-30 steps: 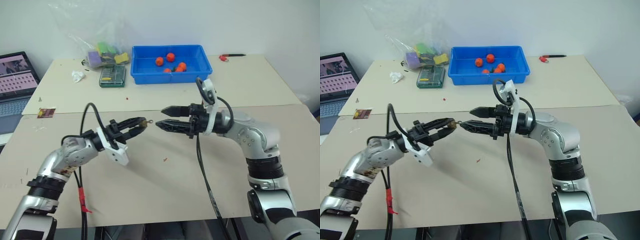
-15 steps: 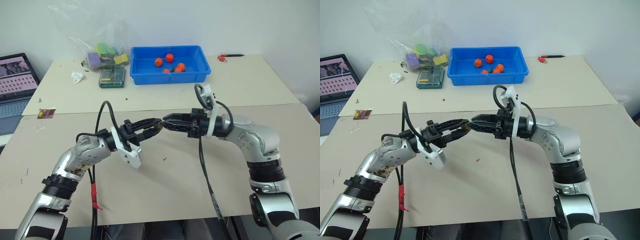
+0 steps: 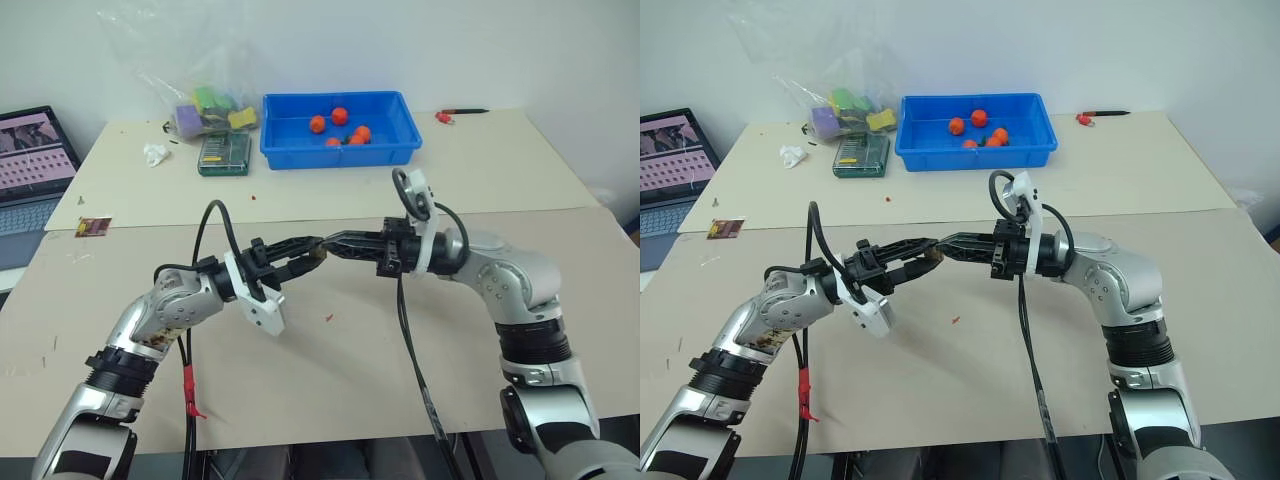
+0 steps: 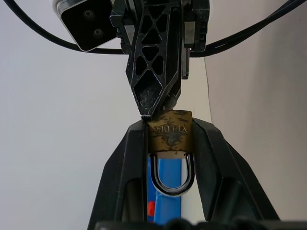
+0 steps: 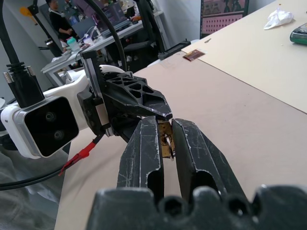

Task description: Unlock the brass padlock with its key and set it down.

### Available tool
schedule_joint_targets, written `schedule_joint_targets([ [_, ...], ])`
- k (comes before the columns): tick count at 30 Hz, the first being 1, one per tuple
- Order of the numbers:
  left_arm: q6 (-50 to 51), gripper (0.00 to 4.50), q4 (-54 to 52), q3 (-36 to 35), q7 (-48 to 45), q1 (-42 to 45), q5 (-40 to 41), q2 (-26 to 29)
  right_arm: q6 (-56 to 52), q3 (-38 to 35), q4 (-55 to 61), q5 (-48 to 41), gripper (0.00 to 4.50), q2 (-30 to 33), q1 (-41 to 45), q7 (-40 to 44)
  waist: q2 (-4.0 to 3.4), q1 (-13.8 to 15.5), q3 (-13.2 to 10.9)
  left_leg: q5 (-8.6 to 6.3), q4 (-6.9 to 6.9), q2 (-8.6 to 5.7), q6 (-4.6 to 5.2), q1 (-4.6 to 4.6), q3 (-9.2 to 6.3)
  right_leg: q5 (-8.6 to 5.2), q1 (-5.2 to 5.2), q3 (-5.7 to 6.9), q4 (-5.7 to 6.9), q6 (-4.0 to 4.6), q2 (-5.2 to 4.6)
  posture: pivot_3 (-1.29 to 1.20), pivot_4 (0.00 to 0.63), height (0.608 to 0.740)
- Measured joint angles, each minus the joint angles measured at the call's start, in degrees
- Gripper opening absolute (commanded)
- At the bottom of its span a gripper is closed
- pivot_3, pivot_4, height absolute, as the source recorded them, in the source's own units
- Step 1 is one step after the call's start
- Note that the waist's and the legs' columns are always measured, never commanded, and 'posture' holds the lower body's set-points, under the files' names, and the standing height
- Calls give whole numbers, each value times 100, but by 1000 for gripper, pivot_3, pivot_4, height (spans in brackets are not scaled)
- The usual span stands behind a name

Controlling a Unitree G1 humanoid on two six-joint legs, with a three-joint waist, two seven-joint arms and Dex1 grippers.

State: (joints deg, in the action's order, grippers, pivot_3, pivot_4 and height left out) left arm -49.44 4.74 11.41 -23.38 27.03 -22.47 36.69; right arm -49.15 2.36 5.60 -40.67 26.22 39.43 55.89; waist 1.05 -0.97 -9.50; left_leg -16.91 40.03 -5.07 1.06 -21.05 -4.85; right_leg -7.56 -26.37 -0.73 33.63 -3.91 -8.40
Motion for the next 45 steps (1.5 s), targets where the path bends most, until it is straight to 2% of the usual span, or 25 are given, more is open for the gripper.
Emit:
schedule_joint_targets([
  [5, -35, 806, 37, 13, 1, 16, -3, -44, 1, 0, 1, -9, 209, 55, 0, 40, 0, -6, 0, 0, 0, 0, 1, 0, 1, 0, 0, 0, 0, 0, 0, 0, 150, 740],
  [7, -40, 806, 56, 14, 1, 23, -3, -60, 1, 0, 1, -9, 1021, 59, -1, 33, 0, -5, 0, 0, 1, 0, 0, 0, 1, 0, 0, 0, 0, 0, 0, 0, 150, 740],
  [10, -40, 806, 69, 10, 10, 29, -3, -62, 1, -7, -6, 7, 1798, 133, -7, 10, 0, 2, 0, 0, 2, 0, 0, 0, 1, 0, 0, 0, 0, 0, 0, 0, 150, 740],
  [26, -80, 806, 291, 8, 53, 224, -47, -118, 51, -32, -242, 224, 1798, 186, -7, 57, 1, 1, 0, -1, 2, 0, 1, 0, 3, 0, 0, -1, 0, 0, 0, 0, 150, 740],
  [29, -99, 806, 299, 8, 76, 231, -48, -118, 51, -32, -249, 222, 1159, 186, -7, 85, 1, -2, 0, -1, 2, 0, 1, 0, 3, 0, 0, -1, 0, 0, 0, 0, 150, 740],
  [32, -102, 806, 374, 8, 117, 268, -51, -118, 50, -31, -251, 209, 142, 176, -6, 150, 1, 0, 0, -1, 3, 0, 1, 0, 3, 0, 1, -1, 1, 0, 0, 0, 150, 740],
  [33, -102, 806, 399, 8, 136, 282, -58, -119, 50, -31, -251, 201, 12, 175, -5, 167, 1, 1, 0, -1, 3, 0, 1, 0, 3, 0, 1, -1, 1, 0, 0, 0, 150, 740],
  [45, -208, 806, 465, 9, 263, 320, -216, -137, -40, -37, -263, 110, 12, 178, 4, 162, 1, 1, 0, 0, 3, 0, 1, 0, 3, 0, 0, -2, 1, 0, 0, 0, 150, 740],
])
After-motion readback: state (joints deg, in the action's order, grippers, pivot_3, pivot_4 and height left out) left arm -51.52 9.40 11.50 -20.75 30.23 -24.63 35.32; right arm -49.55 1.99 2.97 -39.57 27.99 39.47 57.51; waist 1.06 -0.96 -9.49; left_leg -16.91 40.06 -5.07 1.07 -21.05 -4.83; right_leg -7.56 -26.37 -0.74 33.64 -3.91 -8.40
